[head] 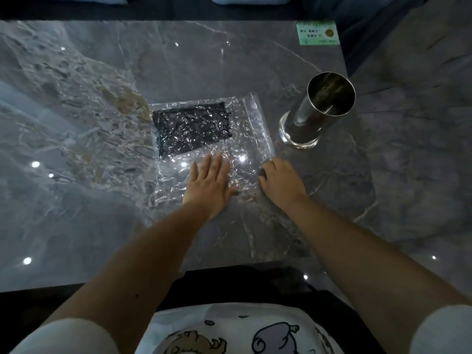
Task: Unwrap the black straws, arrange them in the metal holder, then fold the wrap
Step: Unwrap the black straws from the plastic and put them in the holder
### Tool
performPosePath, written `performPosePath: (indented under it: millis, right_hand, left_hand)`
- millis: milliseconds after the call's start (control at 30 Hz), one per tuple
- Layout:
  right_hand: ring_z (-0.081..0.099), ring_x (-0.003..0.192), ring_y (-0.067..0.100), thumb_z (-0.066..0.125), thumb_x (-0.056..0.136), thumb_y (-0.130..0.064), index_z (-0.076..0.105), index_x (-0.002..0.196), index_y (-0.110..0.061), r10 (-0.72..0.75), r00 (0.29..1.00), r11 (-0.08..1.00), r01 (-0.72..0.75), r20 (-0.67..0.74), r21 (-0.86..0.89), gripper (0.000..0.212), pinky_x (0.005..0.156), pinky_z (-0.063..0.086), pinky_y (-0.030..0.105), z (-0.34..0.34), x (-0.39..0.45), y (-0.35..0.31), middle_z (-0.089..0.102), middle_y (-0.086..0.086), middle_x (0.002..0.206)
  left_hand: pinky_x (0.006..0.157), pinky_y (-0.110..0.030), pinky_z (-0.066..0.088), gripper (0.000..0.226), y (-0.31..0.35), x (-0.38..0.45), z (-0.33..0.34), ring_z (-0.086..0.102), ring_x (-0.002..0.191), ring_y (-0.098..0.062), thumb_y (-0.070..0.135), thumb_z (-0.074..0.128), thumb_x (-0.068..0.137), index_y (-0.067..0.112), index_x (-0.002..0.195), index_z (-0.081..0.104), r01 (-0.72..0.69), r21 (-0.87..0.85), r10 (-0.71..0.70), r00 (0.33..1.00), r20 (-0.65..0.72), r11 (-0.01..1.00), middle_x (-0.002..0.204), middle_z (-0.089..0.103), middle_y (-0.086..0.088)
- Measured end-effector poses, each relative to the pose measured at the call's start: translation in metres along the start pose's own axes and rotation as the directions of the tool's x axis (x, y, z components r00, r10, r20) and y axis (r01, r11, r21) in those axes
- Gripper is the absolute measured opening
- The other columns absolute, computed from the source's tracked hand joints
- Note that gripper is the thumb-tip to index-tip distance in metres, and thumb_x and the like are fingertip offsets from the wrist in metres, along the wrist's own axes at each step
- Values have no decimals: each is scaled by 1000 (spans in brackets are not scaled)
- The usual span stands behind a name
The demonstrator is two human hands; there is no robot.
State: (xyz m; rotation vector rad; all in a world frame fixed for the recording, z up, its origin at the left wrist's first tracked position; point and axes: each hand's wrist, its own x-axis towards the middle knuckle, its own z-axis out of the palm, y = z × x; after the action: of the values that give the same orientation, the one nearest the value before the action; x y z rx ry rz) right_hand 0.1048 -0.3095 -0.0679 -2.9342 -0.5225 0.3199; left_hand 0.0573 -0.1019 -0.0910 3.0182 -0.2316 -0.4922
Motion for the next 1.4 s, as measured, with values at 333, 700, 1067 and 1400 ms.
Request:
performPosePath:
  millis: [333,700,1067,1400]
  right_hand:
    - [58,101,34,51,88,-11,57,106,-10,53,996,970,-69,76,231,19,80,46,37,-3,6,-21,63,15,109]
    - [63,98,33,60,85,-16,58,113,-13,486,864,698,-476,133,536,29,83,47,36,4,-17,6,69,11,105]
    - [59,95,30,53,87,-13,63,101,-7,354,930,817,-260,-93,514,18,81,45,34,-24,-7,-7,63,13,105]
    - [64,85,29,59,88,-18,56,106,-11,420,811,494,-581,408,647,20,79,55,47,-25,29,-41,67,19,102]
  left_hand:
    - [117,-50,-14,76,-30,-35,20,-23,145,-25,68,-4,92,21,152,-11,58,18,-58,998,27,998,159,-17,-3]
    - [118,-51,-10,74,-68,-55,19,-22,146,-26,69,-6,90,25,147,-19,35,18,-36,998,53,999,157,-20,-2]
    - [117,-50,-11,73,-71,-55,16,-20,146,-27,69,-2,92,25,148,-16,10,7,-10,998,62,1000,158,-18,-2]
    - [119,-52,-3,72,-72,-59,5,-14,148,-26,62,9,95,22,154,-1,-13,-14,14,997,79,1000,162,-9,-3]
